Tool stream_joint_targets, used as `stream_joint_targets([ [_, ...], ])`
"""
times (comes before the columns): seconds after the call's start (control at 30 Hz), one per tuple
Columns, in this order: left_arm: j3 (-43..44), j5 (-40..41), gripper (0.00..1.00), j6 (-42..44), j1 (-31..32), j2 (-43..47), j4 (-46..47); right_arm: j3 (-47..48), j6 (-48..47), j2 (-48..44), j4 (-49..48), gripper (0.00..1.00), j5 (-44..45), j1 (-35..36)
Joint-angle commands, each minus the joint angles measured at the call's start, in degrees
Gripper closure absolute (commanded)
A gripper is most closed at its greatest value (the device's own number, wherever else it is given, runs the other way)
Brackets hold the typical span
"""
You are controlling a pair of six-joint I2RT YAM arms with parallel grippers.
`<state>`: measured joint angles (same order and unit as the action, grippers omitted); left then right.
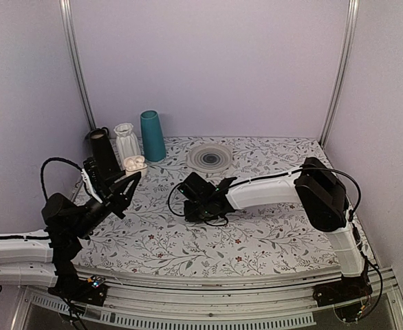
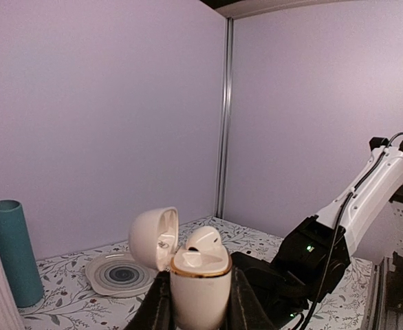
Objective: Insert the wireless bluetooth earbuds into the charging case
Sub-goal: Pick up the left earbud from the center of the board.
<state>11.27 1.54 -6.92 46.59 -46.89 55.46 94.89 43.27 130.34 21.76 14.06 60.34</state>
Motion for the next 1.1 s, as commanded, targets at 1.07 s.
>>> stream_joint_targets([
  [1.07, 1.05, -0.09, 1.0, -0.02, -0.67, -0.6, 1.1, -0.59, -5.59, 2.88, 4.61, 0.8, -2.05, 0.46],
])
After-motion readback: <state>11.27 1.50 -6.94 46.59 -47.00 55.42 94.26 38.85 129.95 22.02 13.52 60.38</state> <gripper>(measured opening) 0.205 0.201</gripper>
